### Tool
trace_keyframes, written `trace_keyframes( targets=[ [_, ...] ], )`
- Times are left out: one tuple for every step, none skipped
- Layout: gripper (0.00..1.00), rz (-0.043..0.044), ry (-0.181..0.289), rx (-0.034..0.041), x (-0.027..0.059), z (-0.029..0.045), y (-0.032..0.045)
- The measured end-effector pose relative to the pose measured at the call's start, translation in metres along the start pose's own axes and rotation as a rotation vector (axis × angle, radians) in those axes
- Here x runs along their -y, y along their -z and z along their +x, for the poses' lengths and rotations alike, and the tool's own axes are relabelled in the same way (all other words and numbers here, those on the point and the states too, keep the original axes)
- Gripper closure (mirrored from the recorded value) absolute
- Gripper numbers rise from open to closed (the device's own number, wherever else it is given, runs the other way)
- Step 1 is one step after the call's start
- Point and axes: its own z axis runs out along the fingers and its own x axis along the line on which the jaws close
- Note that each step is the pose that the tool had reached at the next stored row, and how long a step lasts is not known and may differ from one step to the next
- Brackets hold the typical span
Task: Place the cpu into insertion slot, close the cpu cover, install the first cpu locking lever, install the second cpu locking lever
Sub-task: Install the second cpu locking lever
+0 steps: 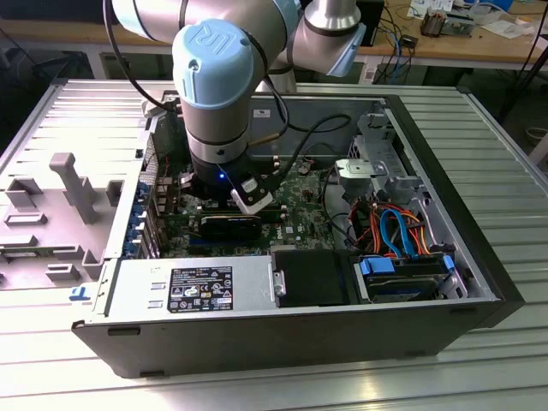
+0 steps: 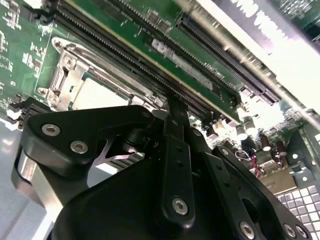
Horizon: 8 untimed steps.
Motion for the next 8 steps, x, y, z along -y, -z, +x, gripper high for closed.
trace_keyframes(
  targets=[
    [0.89,0.0000,0.004,-0.0010,-0.0007,-0.0002,-0.0004],
    [0.89,-0.0003,0.007,-0.0018,-0.0009,-0.0002,-0.0008],
    [0.89,-0.0002,0.009,-0.0023,-0.0010,-0.0002,-0.0009],
    [0.89,-0.0002,0.011,-0.0029,-0.0010,-0.0001,-0.0010],
    [0.89,-0.0002,0.013,-0.0035,-0.0011,-0.0002,-0.0013],
    [0.89,-0.0004,0.015,-0.0040,-0.0013,-0.0002,-0.0015],
    [0.89,-0.0004,0.017,-0.0046,-0.0016,-0.0002,-0.0018],
    [0.89,-0.0002,0.020,-0.0054,-0.0020,-0.0002,-0.0020]
  ],
)
